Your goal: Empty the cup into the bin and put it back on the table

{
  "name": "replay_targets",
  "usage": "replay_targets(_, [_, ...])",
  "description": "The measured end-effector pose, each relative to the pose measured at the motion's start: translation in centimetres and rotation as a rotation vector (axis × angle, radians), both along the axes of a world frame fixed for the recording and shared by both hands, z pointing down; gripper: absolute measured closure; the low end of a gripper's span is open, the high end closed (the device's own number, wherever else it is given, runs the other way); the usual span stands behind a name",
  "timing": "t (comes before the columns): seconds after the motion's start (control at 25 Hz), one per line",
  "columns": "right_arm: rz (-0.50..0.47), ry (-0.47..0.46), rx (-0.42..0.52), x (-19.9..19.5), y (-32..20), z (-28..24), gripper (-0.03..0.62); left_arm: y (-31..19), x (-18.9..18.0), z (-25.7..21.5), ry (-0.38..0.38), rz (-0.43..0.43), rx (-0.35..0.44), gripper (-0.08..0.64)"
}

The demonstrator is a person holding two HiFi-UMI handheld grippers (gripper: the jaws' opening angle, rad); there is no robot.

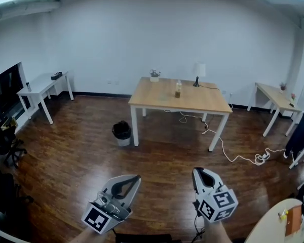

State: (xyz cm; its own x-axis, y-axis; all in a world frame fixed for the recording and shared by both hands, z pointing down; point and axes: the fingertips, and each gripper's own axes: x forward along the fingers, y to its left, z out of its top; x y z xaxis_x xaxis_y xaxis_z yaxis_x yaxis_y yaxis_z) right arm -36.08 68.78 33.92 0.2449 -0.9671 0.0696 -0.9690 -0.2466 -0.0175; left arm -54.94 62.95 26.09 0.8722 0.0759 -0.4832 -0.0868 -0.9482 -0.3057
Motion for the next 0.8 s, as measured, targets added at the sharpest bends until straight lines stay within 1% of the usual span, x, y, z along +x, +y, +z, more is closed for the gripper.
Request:
replay_targets(0.32, [0.013, 0.009, -0.021, 1.6, -6.2, 0.0, 0.592, -7.1, 1.6, 0.5, -0.005, 0.009, -0.035, 0.569])
replay_targets(0.64, [0.018, 0.024, -0.034, 3.1, -9.7, -0.3, 0.592, -10.6, 3.0, 1.2, -0.016, 0.019, -0.063, 0.569])
replay_targets(0.8, [0.011, 0.035, -0.043, 4.1, -10.6, -0.5, 0.592, -11.4, 4.5, 1.3, -0.021, 0.035, -0.066, 0.569])
